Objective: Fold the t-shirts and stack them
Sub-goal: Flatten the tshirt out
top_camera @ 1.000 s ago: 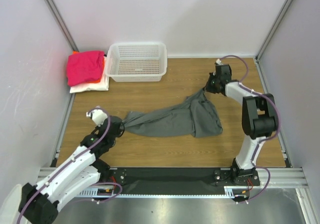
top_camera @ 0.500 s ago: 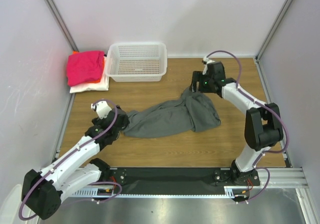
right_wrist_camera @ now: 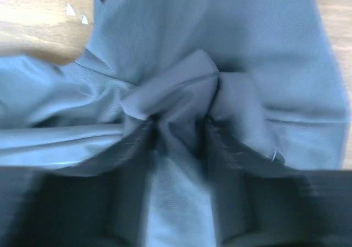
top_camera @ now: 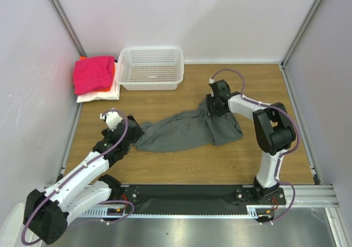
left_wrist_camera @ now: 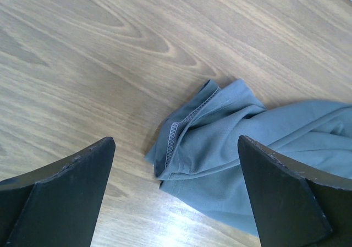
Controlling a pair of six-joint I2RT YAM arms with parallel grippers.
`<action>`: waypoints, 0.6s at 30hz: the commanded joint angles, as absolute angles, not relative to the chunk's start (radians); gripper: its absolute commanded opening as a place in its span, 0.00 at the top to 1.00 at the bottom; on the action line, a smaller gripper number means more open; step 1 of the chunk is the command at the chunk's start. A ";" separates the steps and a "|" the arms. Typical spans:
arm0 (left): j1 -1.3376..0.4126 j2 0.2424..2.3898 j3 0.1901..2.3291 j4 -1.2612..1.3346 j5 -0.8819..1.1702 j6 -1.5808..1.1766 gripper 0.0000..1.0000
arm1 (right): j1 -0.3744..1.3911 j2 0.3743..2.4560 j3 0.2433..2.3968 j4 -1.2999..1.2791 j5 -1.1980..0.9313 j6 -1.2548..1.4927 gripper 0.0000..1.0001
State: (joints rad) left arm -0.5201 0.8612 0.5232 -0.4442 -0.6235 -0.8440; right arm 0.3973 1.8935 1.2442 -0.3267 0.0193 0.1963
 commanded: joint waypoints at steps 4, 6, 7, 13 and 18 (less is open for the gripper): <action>-0.509 0.851 0.515 -0.390 -0.581 -0.808 0.00 | 0.419 1.810 1.235 -0.365 0.100 0.232 0.96; -0.509 0.865 0.525 -0.379 -0.577 -0.798 0.00 | 0.423 1.708 1.192 -0.380 0.112 0.253 1.00; -0.509 0.870 0.526 -0.373 -0.569 -0.792 0.00 | 0.428 1.660 1.145 -0.385 0.115 0.262 1.00; -0.509 0.925 0.543 -0.302 -0.542 -0.743 0.00 | 0.437 1.286 0.925 -0.443 0.117 0.357 0.97; -0.509 0.976 0.564 -0.250 -0.525 -0.716 0.00 | 0.451 0.972 0.630 -0.492 -0.045 0.495 0.92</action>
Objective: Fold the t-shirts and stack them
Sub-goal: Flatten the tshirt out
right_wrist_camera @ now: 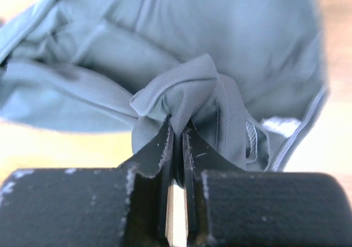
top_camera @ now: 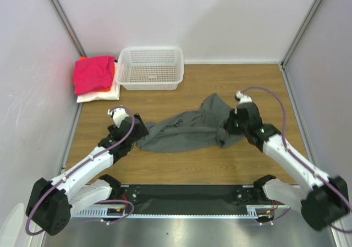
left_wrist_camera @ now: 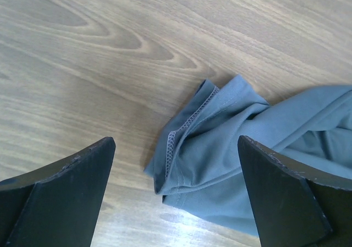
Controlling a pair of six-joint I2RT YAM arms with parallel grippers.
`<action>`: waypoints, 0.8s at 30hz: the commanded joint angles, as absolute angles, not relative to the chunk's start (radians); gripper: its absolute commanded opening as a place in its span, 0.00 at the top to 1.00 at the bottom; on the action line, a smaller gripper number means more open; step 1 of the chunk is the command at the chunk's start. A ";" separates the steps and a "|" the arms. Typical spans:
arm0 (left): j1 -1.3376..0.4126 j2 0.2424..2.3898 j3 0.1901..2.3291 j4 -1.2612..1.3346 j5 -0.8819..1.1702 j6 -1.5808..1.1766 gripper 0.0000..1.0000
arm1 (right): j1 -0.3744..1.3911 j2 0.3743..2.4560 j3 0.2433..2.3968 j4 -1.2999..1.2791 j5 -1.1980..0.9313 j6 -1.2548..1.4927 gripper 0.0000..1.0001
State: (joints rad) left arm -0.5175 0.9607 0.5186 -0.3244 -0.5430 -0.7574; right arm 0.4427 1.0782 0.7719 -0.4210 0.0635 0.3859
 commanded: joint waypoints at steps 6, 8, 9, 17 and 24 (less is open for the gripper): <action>-0.509 1.015 0.592 -0.216 -0.500 -0.672 0.00 | 0.524 0.755 0.514 -0.609 -0.176 0.670 0.31; -0.509 1.031 0.598 -0.215 -0.492 -0.664 0.00 | 0.532 0.712 0.554 -0.649 -0.115 0.687 0.05; -0.509 1.035 0.600 -0.210 -0.479 -0.660 0.00 | 0.529 0.712 0.584 -0.660 -0.083 0.674 0.00; -0.509 1.164 0.673 -0.261 -0.407 -0.601 0.00 | 0.447 1.026 0.887 -0.598 0.127 0.597 0.00; -0.505 1.278 0.791 -0.417 -0.283 -0.563 0.00 | 0.301 1.300 1.055 -0.422 0.037 0.580 0.00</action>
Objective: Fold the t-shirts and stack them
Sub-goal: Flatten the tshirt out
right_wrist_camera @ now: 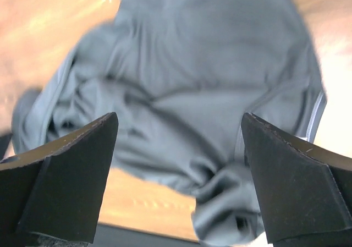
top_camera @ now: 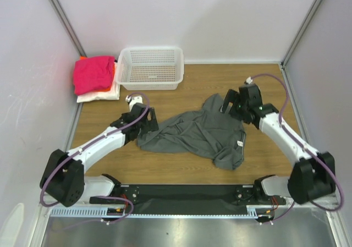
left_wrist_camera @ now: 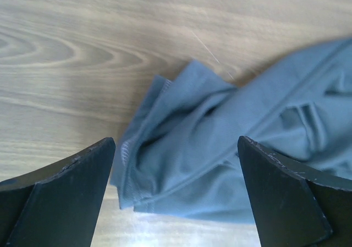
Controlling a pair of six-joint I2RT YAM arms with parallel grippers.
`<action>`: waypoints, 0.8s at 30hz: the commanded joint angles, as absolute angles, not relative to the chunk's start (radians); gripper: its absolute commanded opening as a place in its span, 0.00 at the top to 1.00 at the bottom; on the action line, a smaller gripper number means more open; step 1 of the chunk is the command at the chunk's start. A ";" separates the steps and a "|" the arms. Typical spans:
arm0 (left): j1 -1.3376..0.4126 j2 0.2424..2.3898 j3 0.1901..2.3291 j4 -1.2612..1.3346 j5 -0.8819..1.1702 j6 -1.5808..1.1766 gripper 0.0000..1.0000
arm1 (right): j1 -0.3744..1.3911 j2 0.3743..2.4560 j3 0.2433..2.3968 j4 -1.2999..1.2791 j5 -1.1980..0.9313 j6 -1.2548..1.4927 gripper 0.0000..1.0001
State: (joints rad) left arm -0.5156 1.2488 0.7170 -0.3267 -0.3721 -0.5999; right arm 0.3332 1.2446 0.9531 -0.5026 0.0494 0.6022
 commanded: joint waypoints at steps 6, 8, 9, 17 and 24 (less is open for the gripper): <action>-0.500 1.256 0.796 -0.544 -0.213 -0.574 0.05 | 0.278 1.485 1.198 -0.514 -0.017 0.589 0.02; -0.492 1.236 0.804 -0.596 -0.216 -0.587 0.05 | 0.278 1.508 1.238 -0.529 -0.049 0.595 0.02; -0.485 1.232 0.808 -0.610 -0.212 -0.592 0.05 | 0.281 1.512 1.246 -0.531 -0.057 0.597 0.02; -0.479 1.223 0.793 -0.649 -0.195 -0.704 0.09 | 0.268 1.562 1.310 -0.580 -0.035 0.565 0.02; -0.465 1.212 0.743 -0.621 -0.199 -0.764 0.19 | 0.250 1.614 1.382 -0.630 -0.045 0.512 0.02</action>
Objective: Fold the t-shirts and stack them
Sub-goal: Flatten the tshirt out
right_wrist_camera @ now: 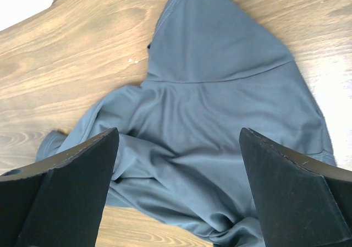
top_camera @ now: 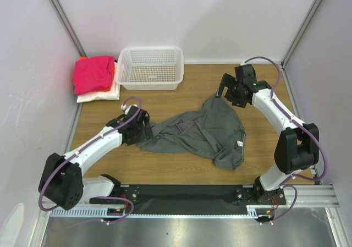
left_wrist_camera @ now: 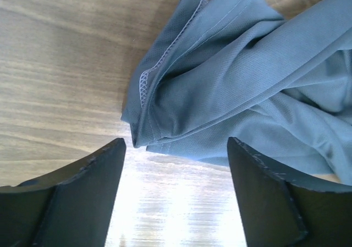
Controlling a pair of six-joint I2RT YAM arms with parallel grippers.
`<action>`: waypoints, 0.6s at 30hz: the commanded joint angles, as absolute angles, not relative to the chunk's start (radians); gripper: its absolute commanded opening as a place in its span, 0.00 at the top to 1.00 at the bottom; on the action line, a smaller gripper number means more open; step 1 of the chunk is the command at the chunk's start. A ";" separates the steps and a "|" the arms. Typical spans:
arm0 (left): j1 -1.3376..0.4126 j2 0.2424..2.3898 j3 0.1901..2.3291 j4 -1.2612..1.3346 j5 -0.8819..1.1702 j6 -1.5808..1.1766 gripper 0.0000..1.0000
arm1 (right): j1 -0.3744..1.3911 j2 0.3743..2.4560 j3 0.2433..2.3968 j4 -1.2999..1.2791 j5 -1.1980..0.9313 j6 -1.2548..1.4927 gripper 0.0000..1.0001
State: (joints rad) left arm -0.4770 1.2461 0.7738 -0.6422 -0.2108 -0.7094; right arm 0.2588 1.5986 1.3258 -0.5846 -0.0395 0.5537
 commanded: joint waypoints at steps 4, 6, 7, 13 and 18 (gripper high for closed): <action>-0.454 1.216 0.726 -0.566 -0.221 -0.735 0.25 | 0.248 1.603 1.364 -0.621 -0.048 0.509 0.02; -0.448 1.227 0.729 -0.555 -0.230 -0.718 0.27 | 0.247 1.600 1.359 -0.612 -0.052 0.509 0.03; -0.446 1.232 0.727 -0.552 -0.233 -0.709 0.28 | 0.245 1.600 1.361 -0.614 -0.049 0.509 0.03; -0.420 1.267 0.732 -0.525 -0.252 -0.675 0.43 | 0.244 1.583 1.351 -0.615 -0.034 0.514 0.03; -0.414 1.261 0.726 -0.525 -0.230 -0.670 0.41 | 0.244 1.566 1.332 -0.615 -0.018 0.526 0.03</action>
